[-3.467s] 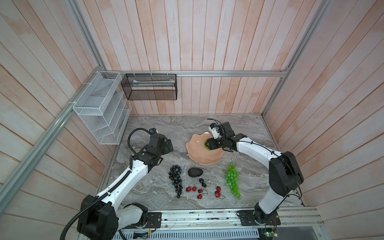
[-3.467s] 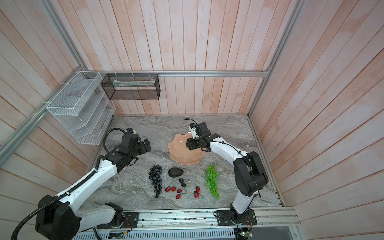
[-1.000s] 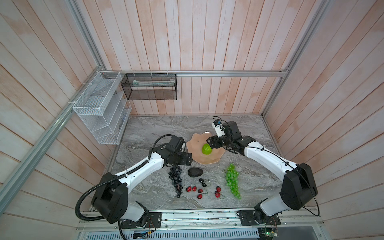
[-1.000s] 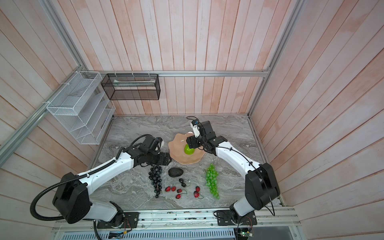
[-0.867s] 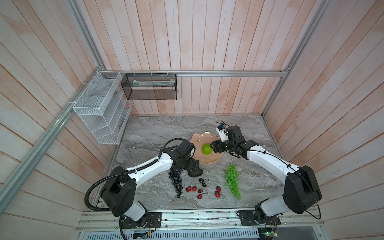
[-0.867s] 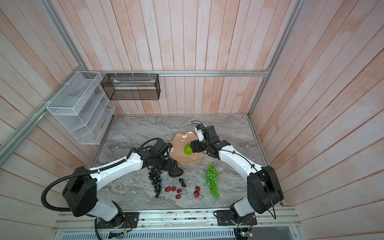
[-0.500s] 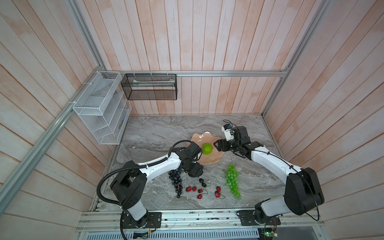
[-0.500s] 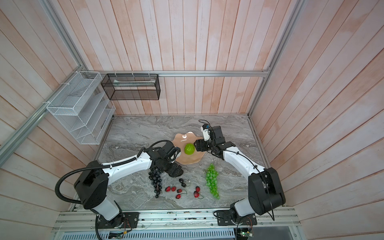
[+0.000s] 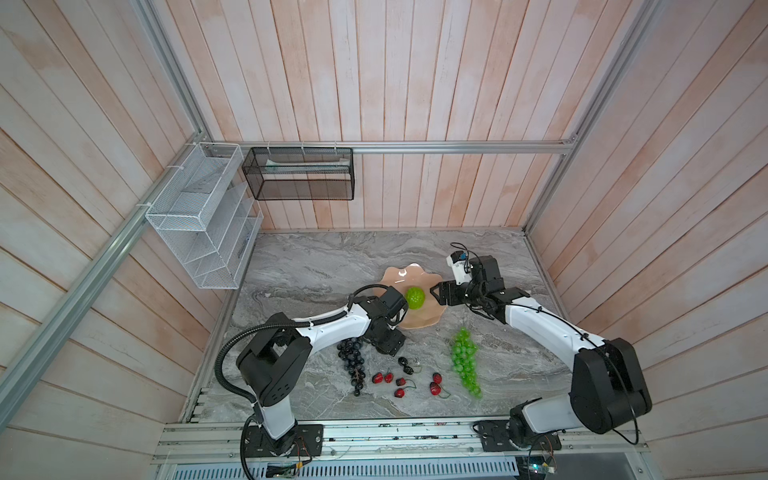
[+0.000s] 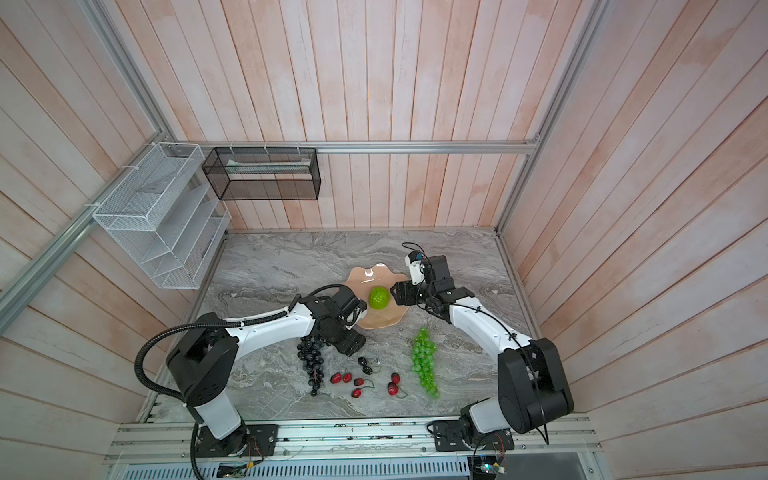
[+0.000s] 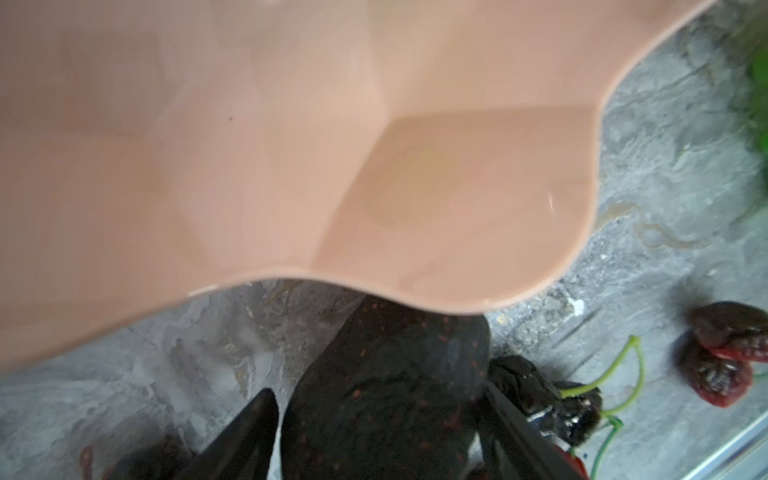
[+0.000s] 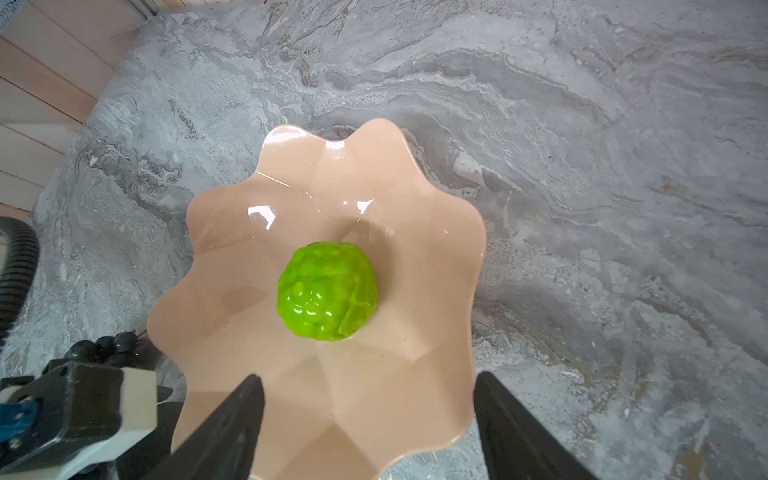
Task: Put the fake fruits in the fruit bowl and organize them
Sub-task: 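Open the right gripper over the bowl while the left gripper reaches for the dark avocado, then grasp the dark avocado with the left gripper and lift it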
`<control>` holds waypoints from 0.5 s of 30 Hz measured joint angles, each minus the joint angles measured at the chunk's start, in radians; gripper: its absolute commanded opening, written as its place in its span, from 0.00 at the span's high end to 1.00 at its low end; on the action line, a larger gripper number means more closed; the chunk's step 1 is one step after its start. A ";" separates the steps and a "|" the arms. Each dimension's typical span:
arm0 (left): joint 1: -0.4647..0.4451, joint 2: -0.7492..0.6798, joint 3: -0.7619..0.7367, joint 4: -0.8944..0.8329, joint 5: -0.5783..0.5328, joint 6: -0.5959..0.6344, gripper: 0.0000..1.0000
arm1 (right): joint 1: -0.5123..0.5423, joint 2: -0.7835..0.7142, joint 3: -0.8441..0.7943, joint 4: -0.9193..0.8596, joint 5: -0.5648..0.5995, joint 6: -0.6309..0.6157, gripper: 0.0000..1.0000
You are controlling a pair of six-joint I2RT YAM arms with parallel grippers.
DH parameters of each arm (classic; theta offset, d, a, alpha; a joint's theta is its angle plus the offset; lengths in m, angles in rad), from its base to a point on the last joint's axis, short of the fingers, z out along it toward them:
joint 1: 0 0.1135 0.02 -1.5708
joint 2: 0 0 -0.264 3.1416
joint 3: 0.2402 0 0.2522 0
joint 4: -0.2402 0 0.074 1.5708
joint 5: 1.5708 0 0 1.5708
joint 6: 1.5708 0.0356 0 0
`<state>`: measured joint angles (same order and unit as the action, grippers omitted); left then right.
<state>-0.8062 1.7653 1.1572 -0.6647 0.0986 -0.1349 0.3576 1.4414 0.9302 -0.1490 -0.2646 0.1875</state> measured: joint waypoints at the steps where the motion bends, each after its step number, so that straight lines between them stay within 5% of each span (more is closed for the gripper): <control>1: 0.000 0.000 0.000 0.003 0.000 0.003 0.34 | -0.001 -0.001 0.000 0.000 0.000 0.000 0.20; 8: 0.000 -0.001 -0.005 0.021 0.002 -0.009 0.57 | -0.002 -0.002 0.000 0.000 -0.003 0.000 0.21; 15: 0.000 -0.027 -0.042 0.055 0.006 -0.020 0.63 | -0.002 -0.008 0.000 0.006 -0.003 0.000 0.21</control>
<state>-0.8059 1.7382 1.1149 -0.6102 0.1047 -0.1547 0.3561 1.4338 0.9302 -0.1432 -0.2672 0.1875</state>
